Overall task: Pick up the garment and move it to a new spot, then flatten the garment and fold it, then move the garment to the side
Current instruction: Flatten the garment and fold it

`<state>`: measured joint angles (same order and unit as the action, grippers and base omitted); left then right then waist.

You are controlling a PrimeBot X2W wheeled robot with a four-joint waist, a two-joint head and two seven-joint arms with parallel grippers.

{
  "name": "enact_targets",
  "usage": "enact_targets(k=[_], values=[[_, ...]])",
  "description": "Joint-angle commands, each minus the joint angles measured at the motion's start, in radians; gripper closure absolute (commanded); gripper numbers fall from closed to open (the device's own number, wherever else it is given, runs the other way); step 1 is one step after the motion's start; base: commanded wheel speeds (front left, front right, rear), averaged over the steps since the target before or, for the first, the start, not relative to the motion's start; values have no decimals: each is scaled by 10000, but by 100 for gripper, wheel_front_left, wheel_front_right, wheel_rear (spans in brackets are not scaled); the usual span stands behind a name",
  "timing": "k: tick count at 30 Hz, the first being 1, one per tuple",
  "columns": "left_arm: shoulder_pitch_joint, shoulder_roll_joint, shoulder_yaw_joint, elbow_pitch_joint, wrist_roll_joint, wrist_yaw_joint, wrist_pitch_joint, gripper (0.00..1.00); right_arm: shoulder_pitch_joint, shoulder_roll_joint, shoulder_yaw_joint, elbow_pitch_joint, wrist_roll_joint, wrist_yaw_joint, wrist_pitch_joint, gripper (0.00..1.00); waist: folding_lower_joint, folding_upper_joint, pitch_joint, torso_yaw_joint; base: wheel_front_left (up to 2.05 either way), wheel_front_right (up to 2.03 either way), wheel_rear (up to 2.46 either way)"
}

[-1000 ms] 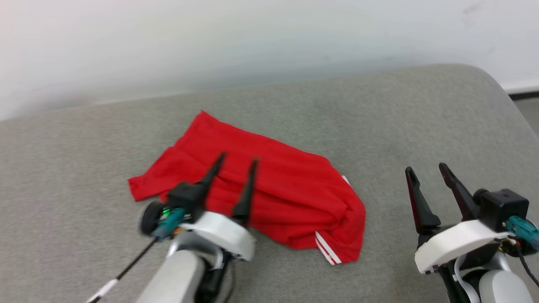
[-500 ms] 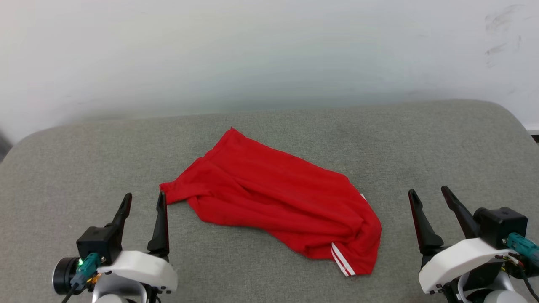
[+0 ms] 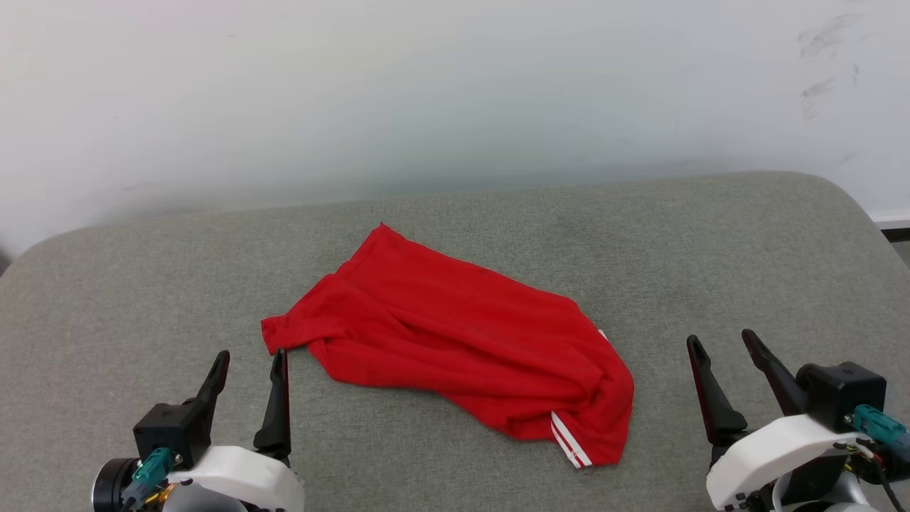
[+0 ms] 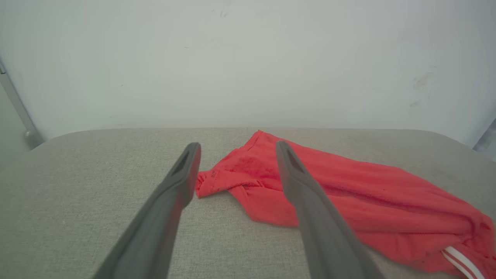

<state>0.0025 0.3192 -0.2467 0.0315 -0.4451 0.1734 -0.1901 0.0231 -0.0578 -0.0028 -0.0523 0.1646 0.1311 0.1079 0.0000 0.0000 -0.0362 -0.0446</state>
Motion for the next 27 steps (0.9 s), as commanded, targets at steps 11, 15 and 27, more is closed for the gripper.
enact_targets(k=[11, 15, 27], values=[[-287, -9, -116, -167, 8, -11, -34, 0, -579, -245, -1063, 903, 1202, -8, 1150, 0, 0, 0, 295, 380, 0, 0, 0], [-551, -94, -203, -201, 18, -74, -124, 0, -1263, -649, -1493, 1743, 1675, -5, 2740, 0, 0, 0, 663, 742, 0, 0, 0], [-1790, -662, -551, 262, 127, -468, -539, 0, -3707, -1965, 132, 3323, 2979, -5, 6204, 0, 0, 0, 2190, 1942, 0, 0, 0]])
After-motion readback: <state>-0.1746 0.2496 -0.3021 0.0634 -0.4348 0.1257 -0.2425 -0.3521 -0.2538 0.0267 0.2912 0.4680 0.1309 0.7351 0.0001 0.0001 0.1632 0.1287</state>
